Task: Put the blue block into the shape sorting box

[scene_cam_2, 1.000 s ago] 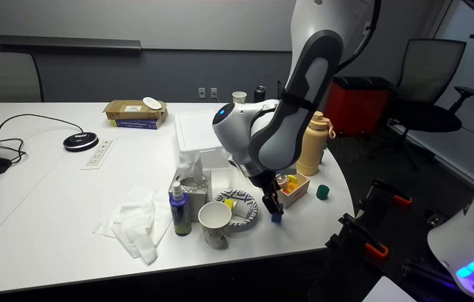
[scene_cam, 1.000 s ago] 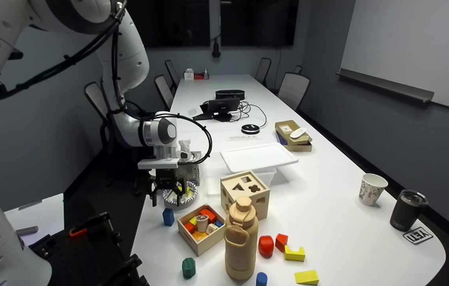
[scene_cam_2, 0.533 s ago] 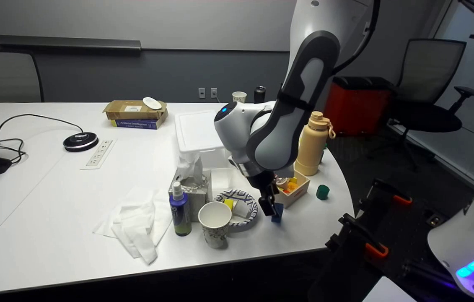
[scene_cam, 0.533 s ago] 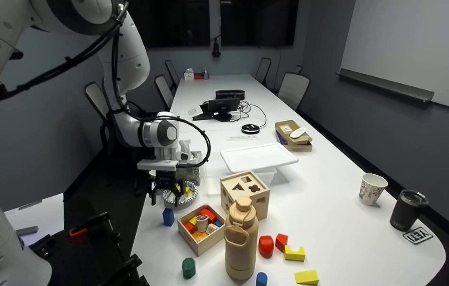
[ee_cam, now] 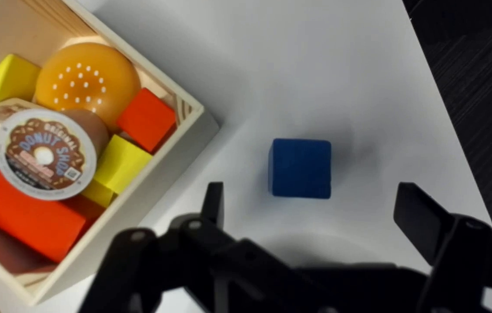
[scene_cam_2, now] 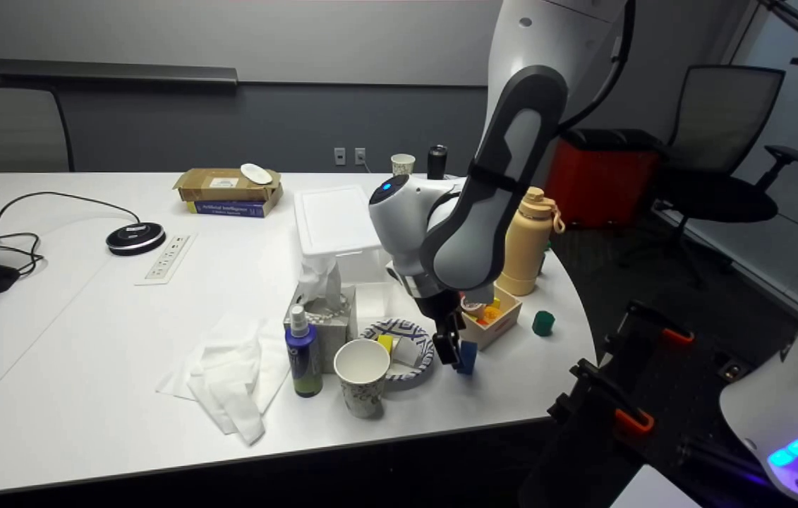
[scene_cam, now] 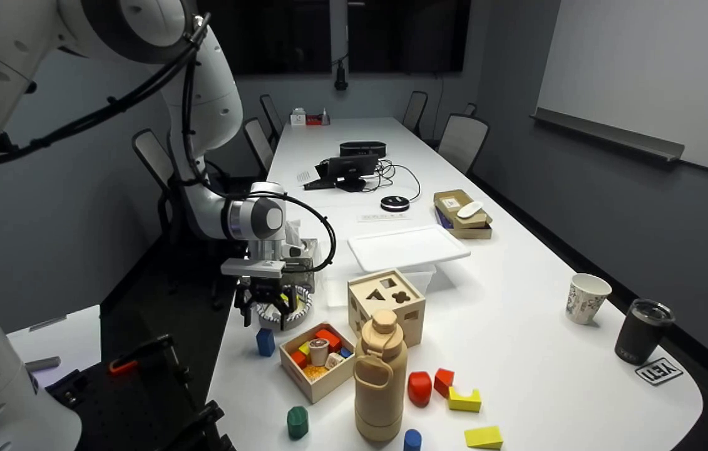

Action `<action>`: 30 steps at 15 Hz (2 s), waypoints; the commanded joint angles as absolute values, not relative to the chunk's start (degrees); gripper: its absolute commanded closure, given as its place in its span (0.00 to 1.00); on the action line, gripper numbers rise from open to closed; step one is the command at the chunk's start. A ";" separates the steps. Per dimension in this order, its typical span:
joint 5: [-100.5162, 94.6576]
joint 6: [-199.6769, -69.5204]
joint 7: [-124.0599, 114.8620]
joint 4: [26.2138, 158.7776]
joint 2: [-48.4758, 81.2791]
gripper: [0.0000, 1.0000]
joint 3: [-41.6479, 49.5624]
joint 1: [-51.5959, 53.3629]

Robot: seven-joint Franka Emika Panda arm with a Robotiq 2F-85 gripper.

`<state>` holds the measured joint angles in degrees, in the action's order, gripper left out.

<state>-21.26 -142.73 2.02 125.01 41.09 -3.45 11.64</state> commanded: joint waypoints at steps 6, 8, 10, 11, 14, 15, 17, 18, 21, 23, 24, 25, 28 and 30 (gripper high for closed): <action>-20.51 -144.27 3.32 124.57 42.07 0.00 -3.05 10.90; -20.94 -144.99 2.88 124.53 42.46 0.00 -2.56 11.29; -20.67 -144.89 3.03 124.52 42.74 0.00 -2.64 11.14; -20.63 -144.80 3.01 124.36 42.90 0.00 -2.59 11.13; -20.63 -144.60 3.07 124.11 43.26 0.26 -2.54 11.14; -20.64 -144.44 3.11 123.94 43.39 0.32 -2.52 11.16; -20.70 -143.92 3.04 123.42 43.75 0.49 -2.32 11.31; -20.66 -143.51 3.16 123.26 43.86 0.58 -2.31 11.29; -20.68 -142.33 3.44 122.54 44.42 0.80 -2.14 11.37; -20.64 -141.64 3.25 122.08 44.63 0.91 -2.04 11.53; -20.67 -140.99 2.94 121.74 44.77 0.91 -1.88 11.76; -20.39 -139.57 2.67 120.97 45.19 0.91 -1.79 11.90; -20.15 -135.35 2.28 119.73 44.93 0.91 -1.76 11.99; -19.69 -132.05 2.25 118.80 44.22 0.91 -2.08 11.72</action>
